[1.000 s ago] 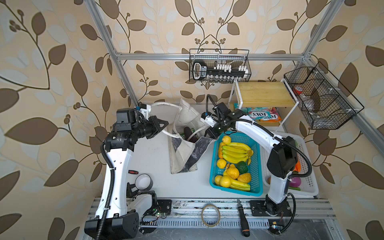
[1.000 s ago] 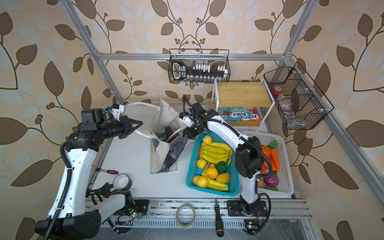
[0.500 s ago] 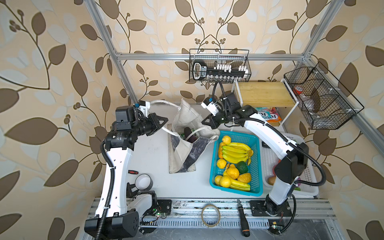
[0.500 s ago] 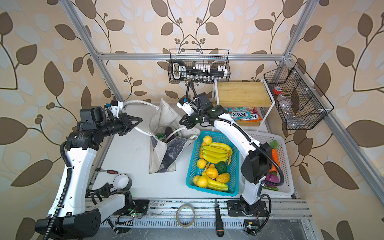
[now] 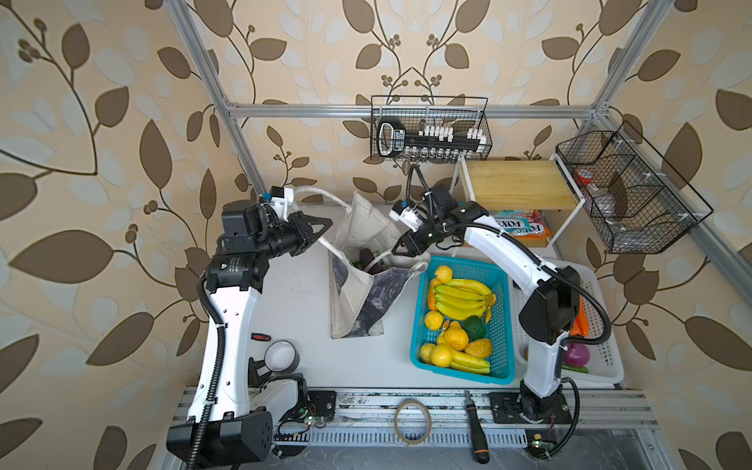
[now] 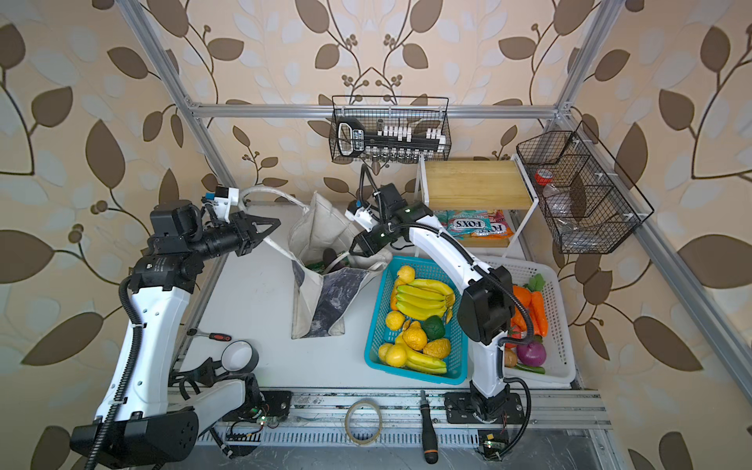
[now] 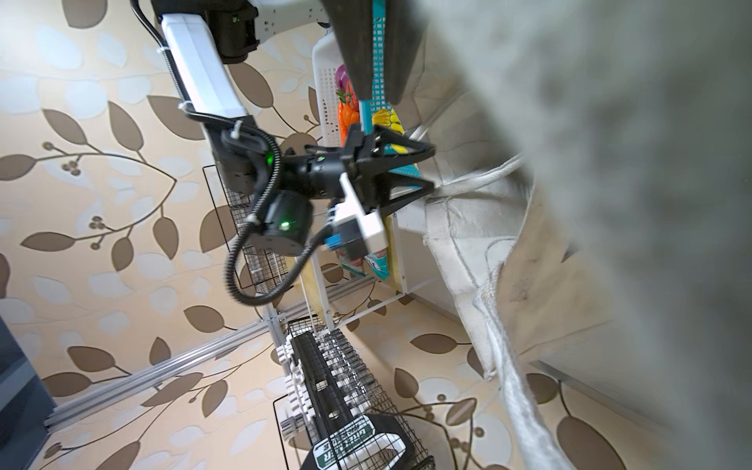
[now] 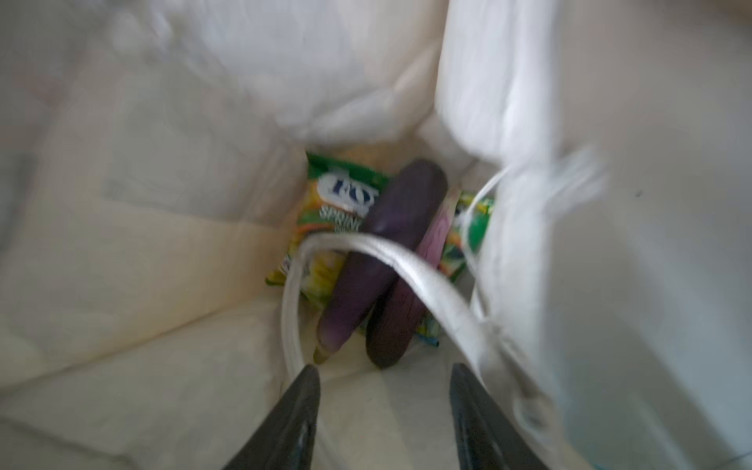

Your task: Place the food into the grocery bag and tie it

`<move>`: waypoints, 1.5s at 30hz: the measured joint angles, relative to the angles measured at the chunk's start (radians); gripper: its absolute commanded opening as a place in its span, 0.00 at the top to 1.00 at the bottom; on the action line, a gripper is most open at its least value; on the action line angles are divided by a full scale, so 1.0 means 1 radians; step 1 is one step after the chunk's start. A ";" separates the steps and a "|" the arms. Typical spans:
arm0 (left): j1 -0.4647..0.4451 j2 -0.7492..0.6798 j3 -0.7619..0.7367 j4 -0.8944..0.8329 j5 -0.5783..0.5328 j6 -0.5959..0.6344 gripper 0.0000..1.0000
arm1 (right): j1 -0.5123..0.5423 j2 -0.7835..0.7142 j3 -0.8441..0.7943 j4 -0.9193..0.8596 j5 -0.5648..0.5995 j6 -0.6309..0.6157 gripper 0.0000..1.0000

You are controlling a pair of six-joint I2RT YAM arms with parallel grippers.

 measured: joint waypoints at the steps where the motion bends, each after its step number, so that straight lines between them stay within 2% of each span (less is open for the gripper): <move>1: 0.000 0.009 -0.002 -0.003 0.002 0.000 1.00 | 0.021 0.003 -0.026 -0.025 0.011 -0.010 0.27; 4: 0.001 0.023 -0.005 -0.014 -0.004 0.000 1.00 | 0.071 0.004 -0.086 -0.073 0.038 -0.023 0.21; 6: 0.002 0.019 -0.009 -0.018 -0.014 0.002 1.00 | 0.083 0.011 -0.093 -0.095 0.067 -0.027 0.22; 7: 0.008 0.014 -0.011 -0.023 -0.021 0.003 1.00 | 0.085 0.018 -0.093 -0.101 0.085 -0.029 0.34; 8: 0.014 0.008 -0.014 -0.029 -0.025 0.005 1.00 | 0.085 0.025 -0.093 -0.105 0.101 -0.030 0.61; 9: 0.023 0.002 -0.018 -0.033 -0.029 0.008 1.00 | 0.084 0.032 -0.093 -0.107 0.112 -0.031 1.00; 16: 0.034 -0.041 -0.068 -0.076 -0.047 0.043 1.00 | 0.035 0.035 -0.094 -0.081 0.115 0.012 1.00; 22: 0.019 -0.056 -0.154 -0.089 -0.060 0.053 1.00 | -0.027 -0.135 -0.102 0.032 0.097 0.098 1.00; 26: -0.025 -0.055 -0.223 -0.090 -0.085 0.055 1.00 | -0.024 -0.234 -0.144 0.100 0.071 0.141 1.00; 27: -0.040 -0.055 -0.241 -0.090 -0.092 0.055 1.00 | -0.018 -0.243 -0.154 0.106 0.071 0.149 0.97; 28: -0.057 -0.051 -0.253 -0.097 -0.104 0.057 1.00 | -0.011 -0.243 -0.158 0.103 0.072 0.153 0.81; 29: -0.073 -0.046 -0.257 -0.114 -0.113 0.063 1.00 | -0.006 -0.237 -0.161 0.098 0.075 0.154 0.72; 31: -0.100 -0.030 -0.261 -0.151 -0.134 0.080 1.00 | 0.008 -0.216 -0.181 0.075 0.100 0.156 0.62; 35: -0.107 -0.028 -0.295 -0.197 -0.150 0.102 1.00 | 0.027 -0.188 -0.251 0.036 0.151 0.156 0.55; 40: -0.106 -0.029 -0.271 -0.254 -0.199 0.123 1.00 | 0.031 -0.186 -0.310 0.011 0.175 0.154 0.42; 43: -0.106 -0.029 -0.234 -0.268 -0.213 0.132 1.00 | 0.027 -0.186 -0.330 0.011 0.189 0.150 0.42; 45: -0.106 -0.029 -0.212 -0.272 -0.219 0.137 1.00 | 0.019 -0.186 -0.349 0.010 0.186 0.148 0.47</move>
